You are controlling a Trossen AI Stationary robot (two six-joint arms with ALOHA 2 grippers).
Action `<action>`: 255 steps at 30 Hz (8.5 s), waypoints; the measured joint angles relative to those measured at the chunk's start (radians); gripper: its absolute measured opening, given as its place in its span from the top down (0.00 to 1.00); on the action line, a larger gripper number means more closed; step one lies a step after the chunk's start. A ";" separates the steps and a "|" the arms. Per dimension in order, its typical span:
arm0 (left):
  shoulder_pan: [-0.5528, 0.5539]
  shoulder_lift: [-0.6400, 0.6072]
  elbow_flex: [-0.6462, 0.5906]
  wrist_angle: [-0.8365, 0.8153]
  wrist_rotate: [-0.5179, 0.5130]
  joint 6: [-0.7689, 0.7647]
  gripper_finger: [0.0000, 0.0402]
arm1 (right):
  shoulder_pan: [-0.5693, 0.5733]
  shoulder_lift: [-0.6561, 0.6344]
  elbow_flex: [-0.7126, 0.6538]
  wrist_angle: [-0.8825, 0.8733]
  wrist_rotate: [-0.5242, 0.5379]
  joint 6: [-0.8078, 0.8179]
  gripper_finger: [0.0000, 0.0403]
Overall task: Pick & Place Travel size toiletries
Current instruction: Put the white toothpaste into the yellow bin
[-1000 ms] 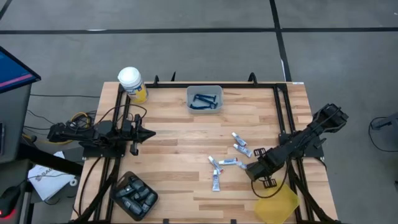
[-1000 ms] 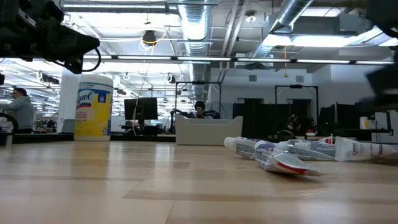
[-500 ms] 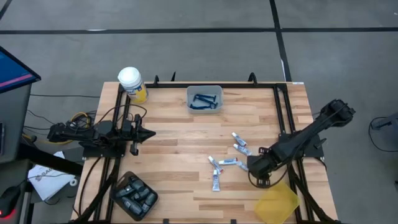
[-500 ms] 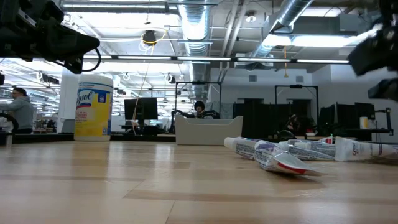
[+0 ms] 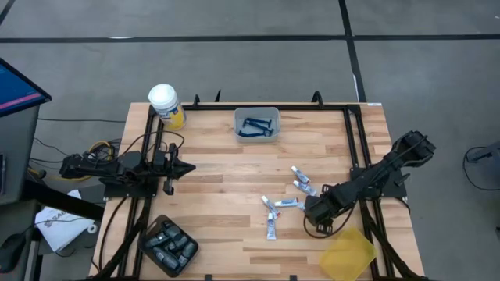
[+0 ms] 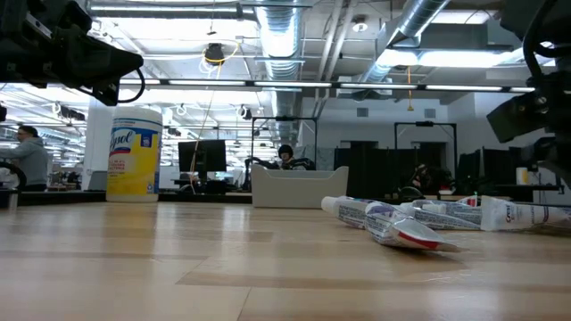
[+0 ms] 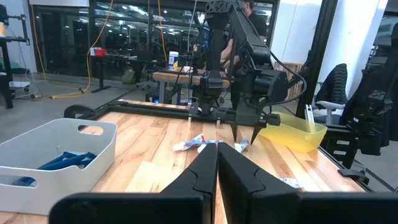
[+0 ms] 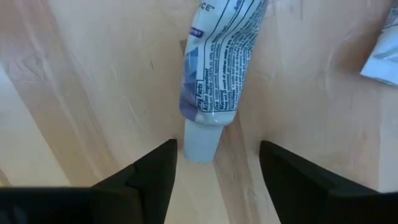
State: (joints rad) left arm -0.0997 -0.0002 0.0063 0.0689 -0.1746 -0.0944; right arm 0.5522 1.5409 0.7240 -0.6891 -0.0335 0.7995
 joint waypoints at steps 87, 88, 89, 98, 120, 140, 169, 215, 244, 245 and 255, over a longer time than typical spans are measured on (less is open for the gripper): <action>0.000 0.000 0.000 0.000 0.000 0.000 0.98 | 0.447 0.059 0.157 -0.059 -0.332 -0.028 0.66; 0.000 0.000 0.000 0.000 0.000 0.000 0.98 | 0.441 0.050 0.157 -0.054 -0.331 -0.024 0.64; 0.000 0.000 0.000 0.000 0.000 0.000 0.98 | 0.434 0.040 0.157 -0.050 -0.332 -0.023 0.61; 0.000 0.000 0.000 0.000 0.000 0.000 0.98 | 0.331 -0.161 0.212 -0.059 -0.332 0.030 0.37; 0.000 0.000 0.000 0.000 0.000 0.000 0.98 | -0.483 -0.321 0.230 -0.217 0.206 -0.173 0.38; 0.000 0.000 0.000 0.000 0.000 0.000 0.98 | -0.687 0.169 0.291 -0.083 0.123 -0.358 0.38; 0.000 0.000 0.000 0.000 0.000 0.000 0.98 | -0.703 0.296 0.366 -0.098 0.073 -0.473 0.88; 0.000 0.000 0.000 0.000 0.000 0.000 0.98 | 0.095 -0.431 0.574 -0.215 0.038 0.277 0.88; 0.000 0.000 0.000 0.000 0.000 0.000 0.98 | 0.415 0.014 0.270 0.027 -0.036 0.662 0.87; 0.000 0.000 0.000 0.000 0.000 0.000 0.98 | 0.415 0.025 0.270 0.036 -0.042 0.659 0.87; 0.000 0.000 0.000 0.000 0.000 0.000 0.98 | 0.414 0.049 0.270 0.024 -0.050 0.610 0.83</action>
State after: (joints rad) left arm -0.0994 -0.0002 0.0063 0.0689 -0.1747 -0.0940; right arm 0.9665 1.5902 0.9943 -0.6651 -0.0833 1.4091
